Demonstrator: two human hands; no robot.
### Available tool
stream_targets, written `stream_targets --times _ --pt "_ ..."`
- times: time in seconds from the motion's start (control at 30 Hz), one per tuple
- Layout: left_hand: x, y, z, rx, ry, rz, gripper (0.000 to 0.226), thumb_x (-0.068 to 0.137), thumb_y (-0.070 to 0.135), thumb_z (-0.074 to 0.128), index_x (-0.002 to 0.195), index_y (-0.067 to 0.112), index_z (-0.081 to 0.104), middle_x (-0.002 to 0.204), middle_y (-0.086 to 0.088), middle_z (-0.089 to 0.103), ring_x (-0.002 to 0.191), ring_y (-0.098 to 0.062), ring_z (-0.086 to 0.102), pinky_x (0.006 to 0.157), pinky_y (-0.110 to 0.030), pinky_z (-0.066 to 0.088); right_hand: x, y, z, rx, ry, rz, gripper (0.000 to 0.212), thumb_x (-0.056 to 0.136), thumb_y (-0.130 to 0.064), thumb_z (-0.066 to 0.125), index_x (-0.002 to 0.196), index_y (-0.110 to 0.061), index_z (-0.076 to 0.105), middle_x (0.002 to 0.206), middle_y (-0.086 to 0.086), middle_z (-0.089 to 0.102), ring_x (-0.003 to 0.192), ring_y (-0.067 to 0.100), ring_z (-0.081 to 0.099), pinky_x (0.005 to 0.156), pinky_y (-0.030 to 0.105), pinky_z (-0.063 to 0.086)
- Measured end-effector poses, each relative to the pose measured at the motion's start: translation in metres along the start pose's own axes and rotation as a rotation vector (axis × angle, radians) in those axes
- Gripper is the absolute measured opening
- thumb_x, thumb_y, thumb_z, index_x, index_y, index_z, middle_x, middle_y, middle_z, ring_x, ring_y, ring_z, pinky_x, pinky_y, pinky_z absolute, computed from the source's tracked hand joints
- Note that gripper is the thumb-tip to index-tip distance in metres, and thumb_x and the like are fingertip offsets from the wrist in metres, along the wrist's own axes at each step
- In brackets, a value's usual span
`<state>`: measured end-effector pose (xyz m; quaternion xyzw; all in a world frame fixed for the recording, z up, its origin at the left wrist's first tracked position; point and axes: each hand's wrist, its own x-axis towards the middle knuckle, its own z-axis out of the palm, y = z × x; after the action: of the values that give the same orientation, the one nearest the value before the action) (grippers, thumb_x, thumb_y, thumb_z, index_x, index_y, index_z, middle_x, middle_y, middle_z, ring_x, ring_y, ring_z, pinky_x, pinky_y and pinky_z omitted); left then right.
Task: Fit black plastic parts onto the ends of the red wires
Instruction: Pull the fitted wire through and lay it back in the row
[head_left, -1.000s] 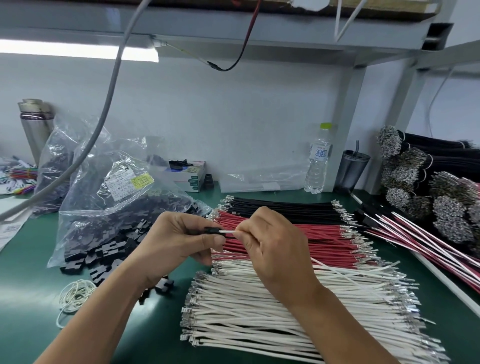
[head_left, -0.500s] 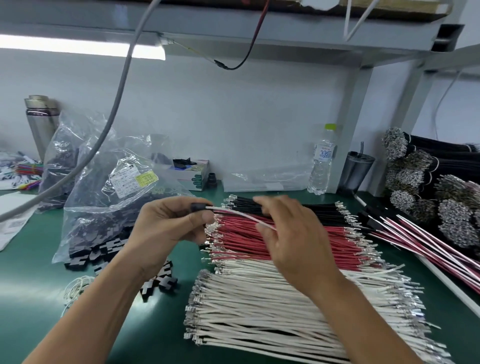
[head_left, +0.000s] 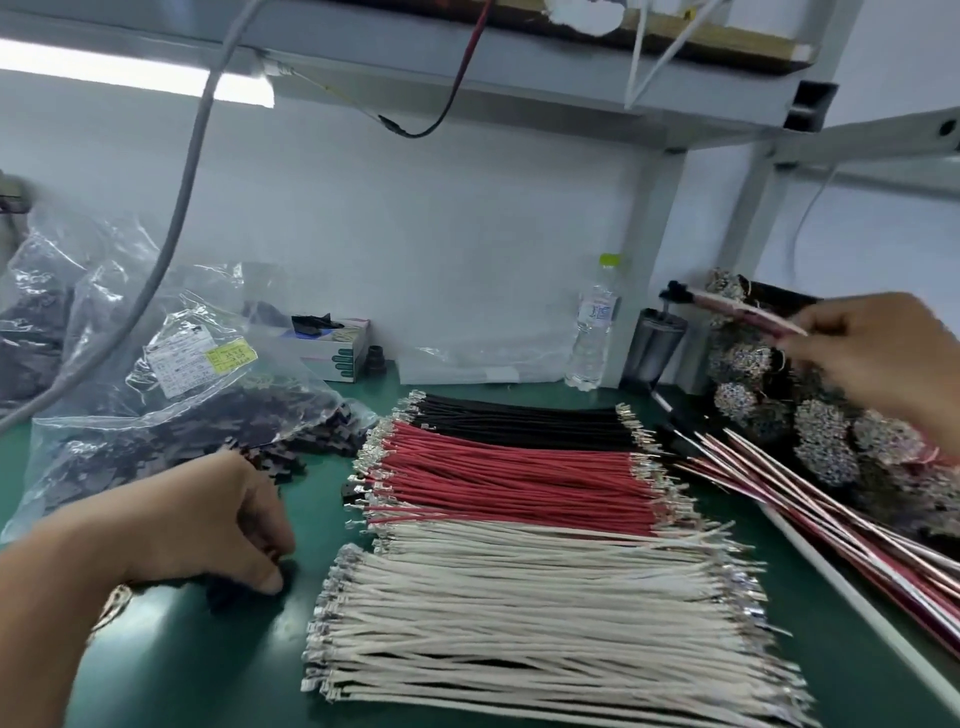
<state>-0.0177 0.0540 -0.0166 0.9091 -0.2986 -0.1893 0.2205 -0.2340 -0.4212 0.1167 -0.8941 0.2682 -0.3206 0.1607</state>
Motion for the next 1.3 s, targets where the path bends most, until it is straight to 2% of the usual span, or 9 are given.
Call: stream_targets --times 0.17,0.3,0.43,0.6,0.67,0.8,1.07,1.2,1.3 --pt "0.011 -0.020 0.003 -0.018 -0.028 -0.017 0.069 0.022 0.090 0.079 0.080 0.053 0.079 0.070 0.021 0.075 0.065 0.003 0.072 0.064 -0.020 0.057 -0.031 0.055 0.038 -0.617 -0.216 0.133 0.013 0.089 -0.024 0.064 0.085 -0.036 0.068 0.084 -0.008 0.066 0.076 0.019 0.061 0.072 0.034 0.055" --pt "0.014 -0.023 0.003 -0.011 -0.067 0.005 0.061 0.030 0.087 0.082 0.079 0.052 0.080 0.073 0.023 0.075 0.067 0.004 0.072 0.064 -0.016 0.055 -0.043 0.079 0.063 -0.660 -0.162 0.180 0.016 0.093 -0.030 0.061 0.080 -0.031 0.069 0.081 -0.006 0.065 0.072 0.019 0.058 0.061 0.027 0.046" --pt "0.015 -0.019 0.010 0.020 0.000 0.006 0.037 0.045 0.064 0.082 0.081 0.055 0.079 0.073 0.019 0.077 0.068 -0.001 0.074 0.066 -0.021 0.060 -0.040 0.090 0.062 -0.647 0.089 0.154 0.023 0.099 -0.031 0.055 0.081 -0.025 0.070 0.071 -0.004 0.060 0.062 0.021 0.055 0.052 0.023 0.043" --pt "0.017 -0.013 0.014 0.005 0.021 -0.030 0.033 0.052 0.059 0.078 0.084 0.052 0.080 0.073 0.013 0.078 0.069 -0.014 0.076 0.071 -0.039 0.065 -0.035 0.085 0.071 -0.661 -0.232 0.243 0.044 0.103 -0.050 0.042 0.080 -0.022 0.068 0.078 -0.004 0.066 0.072 0.017 0.063 0.064 0.031 0.046" --pt "0.018 -0.015 0.014 0.048 0.013 -0.029 0.038 0.051 0.067 0.084 0.086 0.053 0.079 0.071 0.015 0.077 0.065 -0.008 0.075 0.068 -0.033 0.064 -0.038 0.088 0.076 -0.593 -0.256 0.243 0.051 0.103 -0.054 0.039 0.078 -0.019 0.067 0.088 0.000 0.066 0.081 0.021 0.064 0.075 0.035 0.053" --pt "0.030 -0.030 0.016 0.140 0.058 -0.042 0.043 0.044 0.067 0.085 0.084 0.056 0.075 0.069 0.023 0.074 0.060 0.002 0.071 0.059 -0.021 0.059 -0.057 0.095 0.085 -0.775 -0.246 0.167 0.047 0.100 -0.061 0.035 0.108 -0.028 0.068 0.116 0.001 0.054 0.116 0.025 0.052 0.079 0.039 0.051" --pt "0.027 -0.022 0.014 0.206 0.207 -0.054 0.038 0.047 0.049 0.062 0.085 0.051 0.069 0.066 0.024 0.068 0.054 0.004 0.062 0.059 -0.032 0.060 -0.054 0.067 0.084 -0.812 -0.180 0.150 0.043 0.093 -0.063 0.049 0.113 -0.029 0.068 0.116 -0.002 0.059 0.113 0.021 0.055 0.073 0.034 0.051" --pt "0.017 0.002 0.008 0.224 0.216 -0.044 0.037 0.049 0.048 0.055 0.083 0.054 0.065 0.070 0.028 0.065 0.060 0.002 0.062 0.063 -0.033 0.058 -0.051 0.050 0.098 -0.806 -0.280 0.150 0.029 0.092 -0.037 0.058 0.069 -0.020 0.060 0.070 -0.007 0.059 0.066 0.014 0.060 0.053 0.022 0.039" --pt "0.011 0.014 0.008 0.202 0.252 -0.054 0.032 0.053 0.041 0.058 0.082 0.056 0.064 0.075 0.032 0.064 0.066 0.000 0.064 0.067 -0.034 0.059 -0.045 0.038 0.097 -0.814 -0.163 0.163 0.021 0.089 -0.039 0.061 0.077 -0.024 0.067 0.073 -0.006 0.058 0.071 0.016 0.056 0.055 0.024 0.041"
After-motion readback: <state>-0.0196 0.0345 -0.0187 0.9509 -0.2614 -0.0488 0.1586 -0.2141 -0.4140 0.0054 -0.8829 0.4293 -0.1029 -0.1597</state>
